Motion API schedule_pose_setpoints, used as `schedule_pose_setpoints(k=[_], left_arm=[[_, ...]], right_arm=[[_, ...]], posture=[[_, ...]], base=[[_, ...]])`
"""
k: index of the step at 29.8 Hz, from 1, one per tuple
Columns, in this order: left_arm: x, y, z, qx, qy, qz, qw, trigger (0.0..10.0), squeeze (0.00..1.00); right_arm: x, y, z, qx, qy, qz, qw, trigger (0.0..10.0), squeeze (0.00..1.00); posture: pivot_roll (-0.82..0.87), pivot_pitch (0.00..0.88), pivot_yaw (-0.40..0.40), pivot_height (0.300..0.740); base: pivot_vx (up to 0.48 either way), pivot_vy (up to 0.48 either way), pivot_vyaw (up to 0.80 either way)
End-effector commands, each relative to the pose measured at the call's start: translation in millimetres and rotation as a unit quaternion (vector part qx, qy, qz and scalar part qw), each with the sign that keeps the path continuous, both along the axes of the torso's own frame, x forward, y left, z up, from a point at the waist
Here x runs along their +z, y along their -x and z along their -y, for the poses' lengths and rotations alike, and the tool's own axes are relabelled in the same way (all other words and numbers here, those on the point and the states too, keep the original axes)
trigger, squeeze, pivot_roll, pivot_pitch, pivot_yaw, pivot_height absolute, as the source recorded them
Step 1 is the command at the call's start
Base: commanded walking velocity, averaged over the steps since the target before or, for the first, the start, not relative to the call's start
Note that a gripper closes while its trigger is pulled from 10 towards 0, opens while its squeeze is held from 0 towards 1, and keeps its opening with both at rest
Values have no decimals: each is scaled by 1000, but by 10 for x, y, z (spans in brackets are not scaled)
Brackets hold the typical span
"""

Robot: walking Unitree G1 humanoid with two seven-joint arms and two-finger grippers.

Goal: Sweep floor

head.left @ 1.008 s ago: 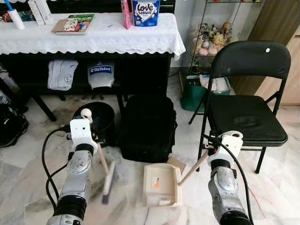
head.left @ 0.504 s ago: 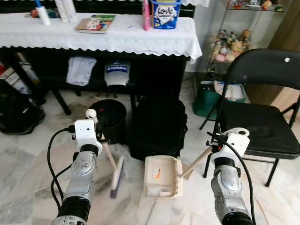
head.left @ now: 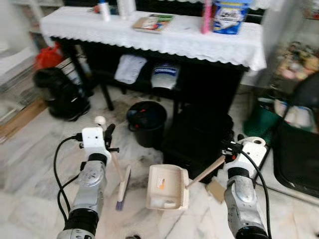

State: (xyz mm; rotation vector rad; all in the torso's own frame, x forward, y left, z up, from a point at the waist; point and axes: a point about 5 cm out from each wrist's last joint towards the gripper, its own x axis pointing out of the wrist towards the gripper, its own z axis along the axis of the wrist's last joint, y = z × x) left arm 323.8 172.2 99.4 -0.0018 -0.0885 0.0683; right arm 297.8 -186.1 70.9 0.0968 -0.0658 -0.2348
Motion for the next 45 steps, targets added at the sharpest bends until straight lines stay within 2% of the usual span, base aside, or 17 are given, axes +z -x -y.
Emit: schedule_pose_setpoints(k=[1, 12, 21, 31, 45], left_arm=[[94, -26, -42, 5, -4, 22, 1000, 10000, 0], [101, -28, -63, 8, -10, 21, 1000, 10000, 0], [122, -28, -98, 11, -13, 25, 1000, 10000, 0], [108, -22, -105, 13, -13, 23, 1000, 10000, 0], [53, -9, -25, 9, 1, 16, 1000, 10000, 0]], right_arm=[[136, -50, -62, 8, -4, 30, 1000, 10000, 0], [136, -50, -89, 15, -9, 27, 999, 10000, 0], [216, -64, -21, 11, -5, 37, 999, 10000, 0], [246, -76, -23, 12, -5, 40, 999, 10000, 0], [303, -95, 34, 17, 4, 42, 999, 10000, 0]], posture=[[-97, 55, 19, 740], [-101, 63, 22, 740], [-113, 62, 22, 740], [-110, 54, 19, 740], [-113, 16, -5, 740]], base=[[0, 0, 794], [0, 0, 794], [0, 0, 794], [0, 0, 794], [0, 0, 794]])
